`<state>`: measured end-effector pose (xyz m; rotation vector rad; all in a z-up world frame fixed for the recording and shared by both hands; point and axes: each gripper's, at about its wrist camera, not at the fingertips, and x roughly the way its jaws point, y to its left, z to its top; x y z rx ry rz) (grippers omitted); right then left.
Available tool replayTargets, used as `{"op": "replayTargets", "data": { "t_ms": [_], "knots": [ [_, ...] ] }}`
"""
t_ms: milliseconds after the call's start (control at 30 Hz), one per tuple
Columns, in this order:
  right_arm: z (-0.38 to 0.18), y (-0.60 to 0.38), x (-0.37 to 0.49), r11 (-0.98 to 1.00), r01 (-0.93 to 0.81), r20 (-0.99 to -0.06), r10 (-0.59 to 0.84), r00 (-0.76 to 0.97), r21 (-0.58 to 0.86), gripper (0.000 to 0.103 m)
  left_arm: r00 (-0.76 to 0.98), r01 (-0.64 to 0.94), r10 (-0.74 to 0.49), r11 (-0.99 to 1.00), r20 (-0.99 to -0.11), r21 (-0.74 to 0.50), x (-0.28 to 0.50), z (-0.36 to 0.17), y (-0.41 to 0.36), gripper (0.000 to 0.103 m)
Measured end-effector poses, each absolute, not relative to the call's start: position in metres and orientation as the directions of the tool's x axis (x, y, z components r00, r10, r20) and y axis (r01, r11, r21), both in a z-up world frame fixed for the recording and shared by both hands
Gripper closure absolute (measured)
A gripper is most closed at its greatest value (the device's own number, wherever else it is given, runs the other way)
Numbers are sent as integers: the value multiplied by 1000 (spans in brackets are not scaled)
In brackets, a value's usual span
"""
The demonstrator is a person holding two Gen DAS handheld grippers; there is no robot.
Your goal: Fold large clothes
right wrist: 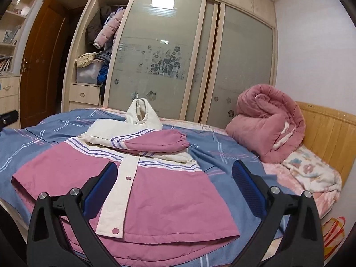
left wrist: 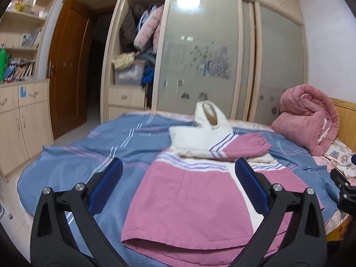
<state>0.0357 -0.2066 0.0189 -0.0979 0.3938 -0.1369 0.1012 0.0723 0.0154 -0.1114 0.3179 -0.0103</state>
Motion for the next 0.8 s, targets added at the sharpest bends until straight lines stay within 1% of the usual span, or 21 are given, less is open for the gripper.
{"op": "replayTargets", "data": {
  "t_ms": [100,167,333,500,800],
  "knots": [
    [17,-202,38,991,87,-395,-121,911,-102,1,927,-15,-19,996,-375,-89,115,10,67,2],
    [14,-196,45,993,67,-412,-101,905,-97,1,913,6,-20,999,-407,-37,122,6,54,2],
    [10,-178,50,988,30,-420,-92,903,-152,1,921,47,-10,995,-389,86,121,1,29,2],
    [10,-187,50,990,46,-420,-97,902,-130,1,931,53,-8,992,-366,114,117,2,19,2],
    [11,-188,49,989,55,-412,-106,905,-134,1,932,68,-6,985,-361,159,119,0,3,2]
  ]
}}
